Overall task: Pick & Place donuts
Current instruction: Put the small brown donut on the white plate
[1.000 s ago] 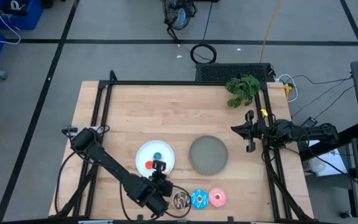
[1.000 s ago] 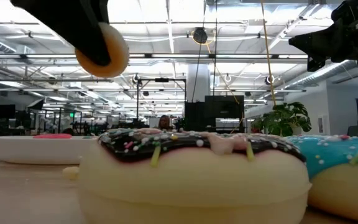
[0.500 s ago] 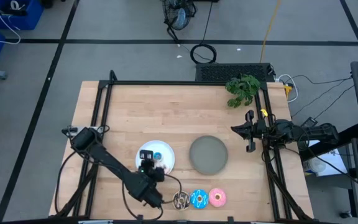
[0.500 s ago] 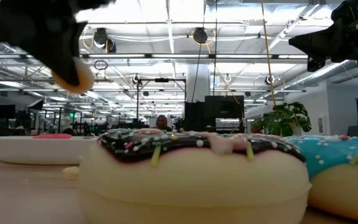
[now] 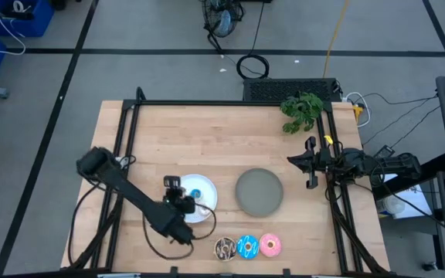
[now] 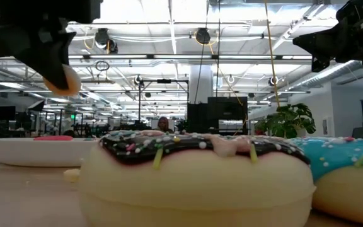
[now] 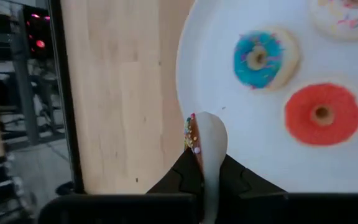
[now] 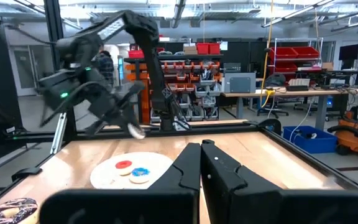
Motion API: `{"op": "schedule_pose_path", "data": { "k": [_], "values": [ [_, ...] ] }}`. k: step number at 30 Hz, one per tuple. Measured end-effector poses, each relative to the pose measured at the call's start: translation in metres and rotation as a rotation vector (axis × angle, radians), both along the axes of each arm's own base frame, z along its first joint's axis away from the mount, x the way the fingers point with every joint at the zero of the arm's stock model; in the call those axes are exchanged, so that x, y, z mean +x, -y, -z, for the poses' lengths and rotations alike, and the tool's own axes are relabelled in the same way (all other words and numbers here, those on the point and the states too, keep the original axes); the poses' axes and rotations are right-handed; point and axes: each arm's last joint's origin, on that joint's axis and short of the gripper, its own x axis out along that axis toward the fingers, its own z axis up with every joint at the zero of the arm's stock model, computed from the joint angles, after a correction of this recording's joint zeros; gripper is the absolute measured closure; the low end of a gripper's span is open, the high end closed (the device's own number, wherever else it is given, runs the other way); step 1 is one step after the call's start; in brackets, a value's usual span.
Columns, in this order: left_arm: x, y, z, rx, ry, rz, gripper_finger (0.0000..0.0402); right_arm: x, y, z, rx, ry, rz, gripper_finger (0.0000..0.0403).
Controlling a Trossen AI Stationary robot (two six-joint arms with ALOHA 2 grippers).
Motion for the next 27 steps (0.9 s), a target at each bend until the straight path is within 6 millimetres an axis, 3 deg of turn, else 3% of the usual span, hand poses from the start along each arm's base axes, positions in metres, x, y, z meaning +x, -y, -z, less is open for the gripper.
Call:
{"op": "schedule_pose_path", "data": {
  "k": [5, 10, 20, 27],
  "values": [
    [-0.025, -0.028, -0.007, -0.081, 0.142, -0.024, 0.0393, 0.0, 0.0, 0.0, 0.001, -0.001, 0.0, 0.0403],
    [-0.033, -0.031, -0.008, -0.201, 0.267, 0.035, 0.0391, 0.0, 0.0, 0.0, -0.005, -0.001, 0.001, 0.0403],
    [-0.027, -0.025, 0.008, -0.228, 0.185, 0.075, 0.0367, 0.0, 0.0, 0.0, 0.001, 0.002, 0.002, 0.0403],
    [-0.02, -0.022, 0.032, -0.182, 0.077, 0.101, 0.0394, 0.0, 0.0, 0.0, 0.001, 0.002, 0.002, 0.0403]
  ]
}}
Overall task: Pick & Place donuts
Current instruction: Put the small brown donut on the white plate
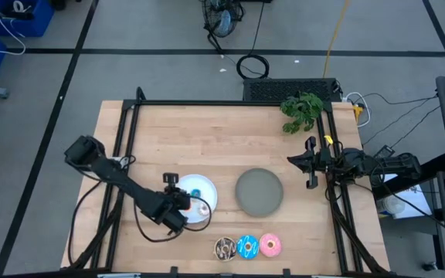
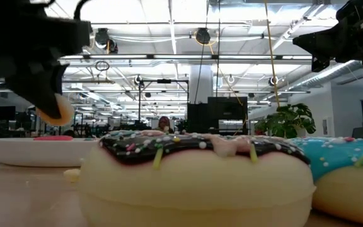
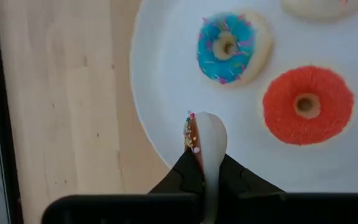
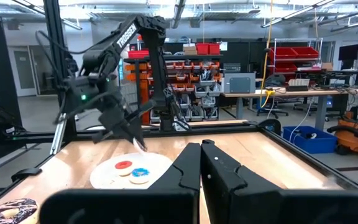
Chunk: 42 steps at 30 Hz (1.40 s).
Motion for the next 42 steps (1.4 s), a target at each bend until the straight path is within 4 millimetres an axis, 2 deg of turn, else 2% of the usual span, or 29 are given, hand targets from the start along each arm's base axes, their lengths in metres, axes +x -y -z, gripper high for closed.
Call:
{"op": "schedule_pose_path", "data": {
  "k": [5, 11, 18, 24, 32, 42],
  "values": [
    [0.007, -0.004, 0.015, 0.018, -0.05, -0.025, 0.0369, 0.0, 0.0, 0.0, -0.002, 0.0, 0.0, 0.0403],
    [0.013, -0.007, 0.026, -0.07, -0.123, -0.035, 0.0342, 0.0, 0.0, 0.0, 0.0, 0.0, 0.0, 0.0403],
    [0.016, -0.01, 0.027, -0.136, -0.143, -0.067, 0.031, 0.0, 0.0, 0.0, -0.002, 0.0, 0.0, 0.0403],
    [0.015, -0.01, 0.027, -0.145, -0.154, -0.071, 0.0261, 0.0, 0.0, 0.0, -0.003, 0.0, -0.001, 0.0403],
    [0.017, -0.01, 0.018, -0.102, -0.147, -0.066, 0.0209, 0.0, 0.0, 0.0, -0.002, 0.0, 0.0, 0.0403],
    [0.031, -0.001, -0.005, -0.156, -0.1, -0.052, 0.0208, 0.0, 0.0, 0.0, -0.003, 0.0, 0.0, 0.0403]
  ]
}}
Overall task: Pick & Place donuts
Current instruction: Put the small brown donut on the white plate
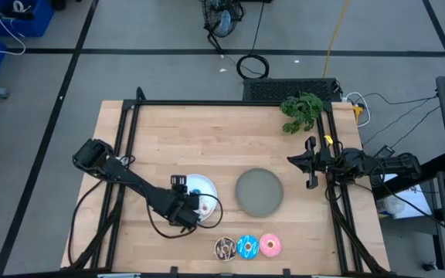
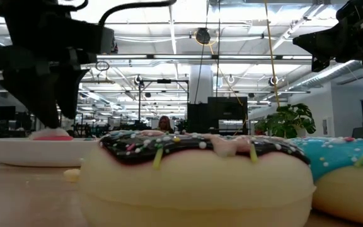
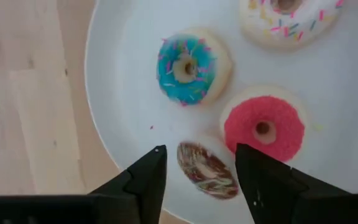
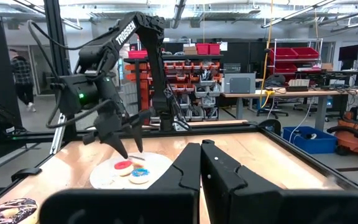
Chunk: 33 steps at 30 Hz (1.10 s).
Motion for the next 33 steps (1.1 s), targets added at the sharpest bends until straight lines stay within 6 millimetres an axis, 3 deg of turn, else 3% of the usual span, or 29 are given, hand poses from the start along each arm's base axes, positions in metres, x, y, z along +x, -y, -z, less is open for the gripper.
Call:
{"op": "schedule_pose_path", "data": {
  "k": [17, 33],
  "values": [
    [-0.0055, 0.0005, -0.0022, -0.075, -0.079, -0.085, 0.024, 0.0, 0.0, 0.0, 0.0, 0.0, 0.0, 0.0403],
    [-0.0043, 0.0011, -0.0012, -0.095, -0.066, -0.101, 0.0241, 0.0, 0.0, 0.0, 0.001, 0.0, 0.0, 0.0403]
  ]
}}
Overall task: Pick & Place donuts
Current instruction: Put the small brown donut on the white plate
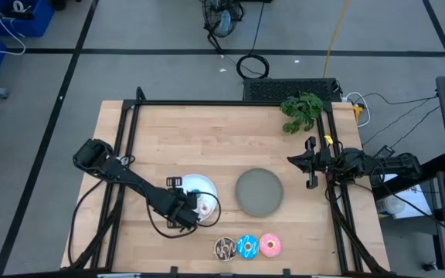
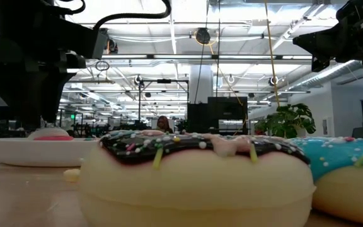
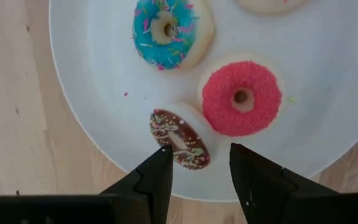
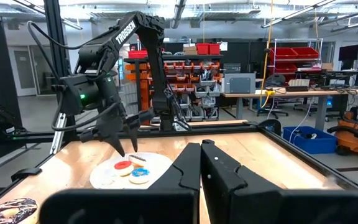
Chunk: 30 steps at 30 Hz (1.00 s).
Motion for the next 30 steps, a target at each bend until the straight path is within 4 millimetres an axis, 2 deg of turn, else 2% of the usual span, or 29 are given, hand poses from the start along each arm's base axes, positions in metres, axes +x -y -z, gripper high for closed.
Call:
{"op": "schedule_pose_path", "data": {
  "k": [9, 17, 30],
  "values": [
    [-0.01, -0.008, 0.017, 0.048, -0.03, 0.003, 0.0241, 0.0, 0.0, 0.0, 0.0, 0.0, 0.0, 0.0403],
    [-0.01, -0.009, 0.019, 0.062, -0.037, 0.03, 0.0246, 0.0, 0.0, 0.0, -0.001, 0.0, 0.0, 0.0403],
    [-0.007, -0.015, 0.018, 0.077, -0.026, 0.008, 0.0367, 0.0, 0.0, 0.0, -0.001, 0.0, 0.0, 0.0403]
  ]
}}
